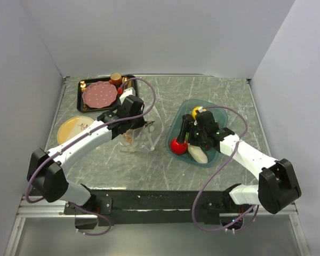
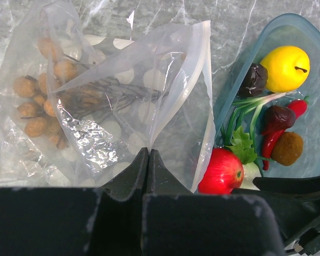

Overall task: Place the food in the zip-top bag and seal the zipper
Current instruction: Pick up the fake vegetable from the bin.

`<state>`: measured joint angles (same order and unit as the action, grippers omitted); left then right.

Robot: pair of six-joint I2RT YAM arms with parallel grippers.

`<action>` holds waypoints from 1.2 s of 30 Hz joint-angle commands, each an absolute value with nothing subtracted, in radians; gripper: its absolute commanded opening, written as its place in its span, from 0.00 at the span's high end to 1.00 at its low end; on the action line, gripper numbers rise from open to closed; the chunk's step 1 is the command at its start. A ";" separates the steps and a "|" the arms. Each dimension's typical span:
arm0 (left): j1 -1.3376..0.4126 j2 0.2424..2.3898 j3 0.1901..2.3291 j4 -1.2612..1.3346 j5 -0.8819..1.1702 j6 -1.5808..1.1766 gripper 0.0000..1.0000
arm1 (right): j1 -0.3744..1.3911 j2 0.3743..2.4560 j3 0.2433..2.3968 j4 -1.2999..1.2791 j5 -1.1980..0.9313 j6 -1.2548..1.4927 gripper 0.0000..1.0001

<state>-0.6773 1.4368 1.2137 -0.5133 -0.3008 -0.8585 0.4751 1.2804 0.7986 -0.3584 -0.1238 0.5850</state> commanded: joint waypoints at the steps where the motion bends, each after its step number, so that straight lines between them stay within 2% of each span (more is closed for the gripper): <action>1: -0.675 1.394 1.226 -0.489 -0.293 -0.850 0.99 | 0.474 1.307 0.808 -0.314 -0.159 0.580 0.08; 13: -0.675 1.390 1.224 -0.499 -0.302 -0.854 0.99 | 0.486 1.468 0.830 -0.319 -0.129 0.535 0.12; 16: -0.675 1.390 1.224 -0.503 -0.305 -0.856 0.99 | 0.485 1.479 0.827 -0.311 -0.135 0.535 0.17; 17: -0.675 1.391 1.224 -0.503 -0.304 -0.856 0.99 | 0.486 1.477 0.824 -0.304 -0.135 0.535 0.19; 19: -0.675 1.396 1.227 -0.502 -0.302 -0.853 0.99 | 0.486 1.474 0.821 -0.298 -0.136 0.538 0.31; 20: -0.675 1.396 1.227 -0.499 -0.301 -0.853 0.99 | 0.486 1.471 0.822 -0.296 -0.137 0.540 0.45; 22: -0.675 1.400 1.232 -0.500 -0.299 -0.854 0.99 | 0.486 1.456 0.818 -0.290 -0.141 0.543 0.58; 23: -0.676 1.401 1.230 -0.499 -0.296 -0.853 0.99 | 0.486 1.451 0.821 -0.294 -0.140 0.545 0.70; 26: -0.676 1.401 1.230 -0.496 -0.293 -0.854 0.99 | 0.488 1.410 0.836 -0.319 -0.124 0.543 0.90; 36: -0.676 1.404 1.232 -0.495 -0.288 -0.854 0.99 | 0.483 1.218 0.884 -0.383 -0.092 0.566 0.89</action>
<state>-0.6773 1.4307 1.2137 -0.5137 -0.3004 -0.8589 0.4801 1.2797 0.8261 -0.3618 -0.1173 0.5545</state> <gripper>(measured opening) 0.013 0.733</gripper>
